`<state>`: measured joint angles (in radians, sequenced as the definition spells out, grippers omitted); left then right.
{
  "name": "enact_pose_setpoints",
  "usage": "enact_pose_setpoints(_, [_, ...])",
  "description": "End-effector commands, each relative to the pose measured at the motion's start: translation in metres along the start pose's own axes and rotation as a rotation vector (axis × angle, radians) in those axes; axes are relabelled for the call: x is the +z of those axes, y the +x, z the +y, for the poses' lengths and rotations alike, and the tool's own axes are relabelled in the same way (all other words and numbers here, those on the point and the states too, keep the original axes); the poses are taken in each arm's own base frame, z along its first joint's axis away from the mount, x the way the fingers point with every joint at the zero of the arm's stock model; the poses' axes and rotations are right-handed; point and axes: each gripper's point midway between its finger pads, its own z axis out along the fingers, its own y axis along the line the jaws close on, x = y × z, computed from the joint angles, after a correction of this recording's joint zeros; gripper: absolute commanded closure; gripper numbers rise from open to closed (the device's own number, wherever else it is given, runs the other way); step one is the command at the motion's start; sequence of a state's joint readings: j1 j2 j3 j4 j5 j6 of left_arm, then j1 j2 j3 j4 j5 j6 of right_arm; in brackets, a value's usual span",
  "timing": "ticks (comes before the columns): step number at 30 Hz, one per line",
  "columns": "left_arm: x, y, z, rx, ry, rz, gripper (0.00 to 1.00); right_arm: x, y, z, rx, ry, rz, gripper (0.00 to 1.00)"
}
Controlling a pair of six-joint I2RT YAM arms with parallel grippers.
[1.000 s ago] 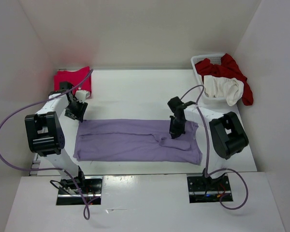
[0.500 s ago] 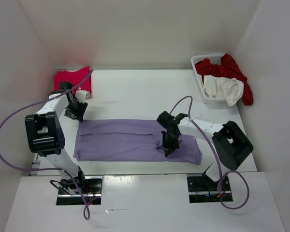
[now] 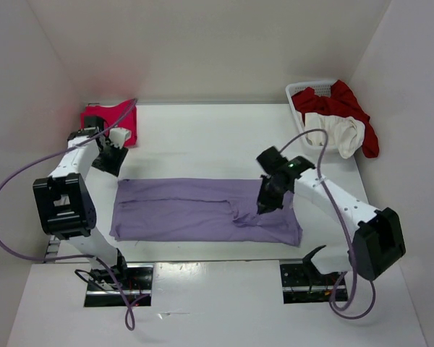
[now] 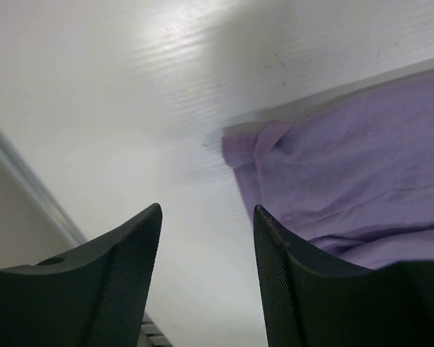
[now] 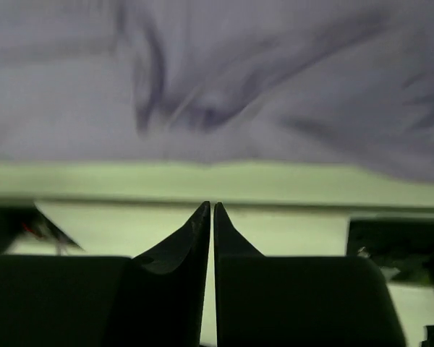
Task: Fold and stack the t-shirts
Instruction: Fold the other side of the tshirt into a rectangle
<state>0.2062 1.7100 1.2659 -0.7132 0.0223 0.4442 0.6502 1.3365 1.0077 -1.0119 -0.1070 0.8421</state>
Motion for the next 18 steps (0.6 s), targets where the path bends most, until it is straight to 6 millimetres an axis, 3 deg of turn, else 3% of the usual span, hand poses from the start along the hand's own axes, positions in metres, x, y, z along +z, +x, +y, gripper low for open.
enact_pose_setpoints(1, [-0.056,-0.034,0.025,0.039,-0.116,-0.126,0.37,-0.010,-0.057,-0.045,0.112,0.102,-0.137,0.91])
enact_pose_setpoints(2, [-0.064,-0.041,0.024,0.060,-0.122,-0.143,0.37,-0.003,-0.076,-0.063,0.144,0.139,-0.146,0.91])
enact_pose_setpoints(4, [-0.080,-0.053,0.022,0.097,-0.116,-0.164,0.36,0.009,-0.099,-0.071,0.149,0.156,-0.167,0.91])
enact_pose_setpoints(7, [-0.103,-0.073,-0.015,0.217,-0.034,-0.213,0.36,0.031,-0.107,-0.081,0.134,0.230,-0.108,0.92])
enact_pose_setpoints(8, [-0.109,-0.086,-0.052,0.305,0.045,-0.249,0.36,0.036,-0.105,-0.086,0.135,0.255,-0.095,0.92])
enact_pose_setpoints(10, [-0.113,-0.089,-0.104,0.416,0.174,-0.253,0.36,0.041,-0.103,-0.088,0.135,0.261,-0.088,0.91])
enact_pose_setpoints(11, [-0.113,-0.094,-0.159,0.527,0.295,-0.276,0.36,0.040,-0.104,-0.089,0.135,0.268,-0.093,0.86])
enact_pose_setpoints(13, [-0.113,-0.090,-0.215,0.620,0.415,-0.271,0.35,0.033,-0.108,-0.090,0.150,0.254,-0.119,0.57])
enact_pose_setpoints(14, [-0.107,-0.085,-0.242,0.651,0.482,-0.244,0.33,0.033,-0.110,-0.092,0.159,0.255,-0.120,0.54])
enact_pose_setpoints(15, [-0.111,-0.080,-0.285,0.716,0.580,-0.251,0.33,0.034,-0.108,-0.097,0.180,0.252,-0.108,0.52])
enact_pose_setpoints(16, [-0.103,-0.075,-0.306,0.731,0.631,-0.224,0.33,0.036,-0.110,-0.097,0.180,0.252,-0.108,0.50])
enact_pose_setpoints(17, [-0.110,-0.070,-0.338,0.766,0.701,-0.227,0.32,0.039,-0.107,-0.094,0.172,0.235,-0.083,0.50])
enact_pose_setpoints(18, [-0.107,-0.074,-0.357,0.773,0.730,-0.238,0.31,0.046,-0.104,-0.096,0.184,0.238,-0.050,0.50])
